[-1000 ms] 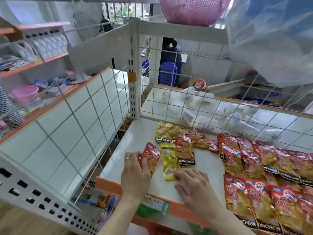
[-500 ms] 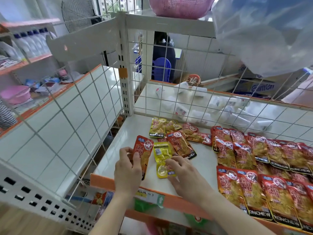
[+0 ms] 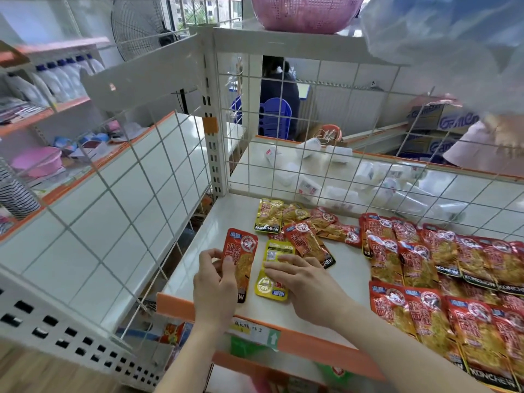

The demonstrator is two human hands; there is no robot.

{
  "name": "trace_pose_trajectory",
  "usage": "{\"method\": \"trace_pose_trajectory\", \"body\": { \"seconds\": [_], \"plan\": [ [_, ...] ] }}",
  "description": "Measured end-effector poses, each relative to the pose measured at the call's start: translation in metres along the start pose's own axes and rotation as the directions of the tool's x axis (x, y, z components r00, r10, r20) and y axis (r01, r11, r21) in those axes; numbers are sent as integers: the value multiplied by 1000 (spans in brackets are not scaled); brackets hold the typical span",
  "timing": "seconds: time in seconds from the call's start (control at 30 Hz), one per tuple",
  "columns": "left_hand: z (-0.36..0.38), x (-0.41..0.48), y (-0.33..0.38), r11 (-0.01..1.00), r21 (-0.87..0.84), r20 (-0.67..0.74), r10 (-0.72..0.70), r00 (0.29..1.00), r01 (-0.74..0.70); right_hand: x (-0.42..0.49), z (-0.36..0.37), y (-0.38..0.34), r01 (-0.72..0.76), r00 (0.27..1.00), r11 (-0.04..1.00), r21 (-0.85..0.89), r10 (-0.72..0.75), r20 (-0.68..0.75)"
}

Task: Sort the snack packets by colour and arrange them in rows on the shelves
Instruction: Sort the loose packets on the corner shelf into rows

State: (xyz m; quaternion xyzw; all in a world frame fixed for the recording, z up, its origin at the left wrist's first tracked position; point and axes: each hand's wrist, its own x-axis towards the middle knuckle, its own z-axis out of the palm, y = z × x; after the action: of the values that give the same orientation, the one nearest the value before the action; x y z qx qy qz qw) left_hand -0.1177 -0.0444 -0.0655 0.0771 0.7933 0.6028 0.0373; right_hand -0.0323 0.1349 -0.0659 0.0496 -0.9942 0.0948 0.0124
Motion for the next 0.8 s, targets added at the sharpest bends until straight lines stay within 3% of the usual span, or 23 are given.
{"method": "trace_pose_trajectory", "body": {
  "seconds": [0.13, 0.3, 0.43, 0.53, 0.67, 0.8],
  "plan": [
    [-2, 1, 0, 997, -63, -10, -34, 999, 33, -6, 7, 4, 102, 986, 992, -72, -111, -125],
    [-2, 3, 4, 984, -159, -19, -89, 996, 85, -13, 15, 3, 184, 940, 980, 72, -153, -305],
    [-4, 1, 11, 961, -241, 24, -132, 991, 134, -21, 7, -6, 114, 870, 954, 278, 40, -492],
    [-5, 0, 25, 923, -339, 65, -169, 983, 181, -28, -20, -13, 65, 803, 896, 440, 215, -555],
    [5, -3, 53, 913, -380, 109, -118, 987, 151, -43, -61, -11, 5, 766, 708, 706, 450, -458],
    [28, -13, 84, 871, -467, 224, -53, 973, 154, -62, -92, -2, -15, 690, 350, 937, 682, -244]
  ]
}}
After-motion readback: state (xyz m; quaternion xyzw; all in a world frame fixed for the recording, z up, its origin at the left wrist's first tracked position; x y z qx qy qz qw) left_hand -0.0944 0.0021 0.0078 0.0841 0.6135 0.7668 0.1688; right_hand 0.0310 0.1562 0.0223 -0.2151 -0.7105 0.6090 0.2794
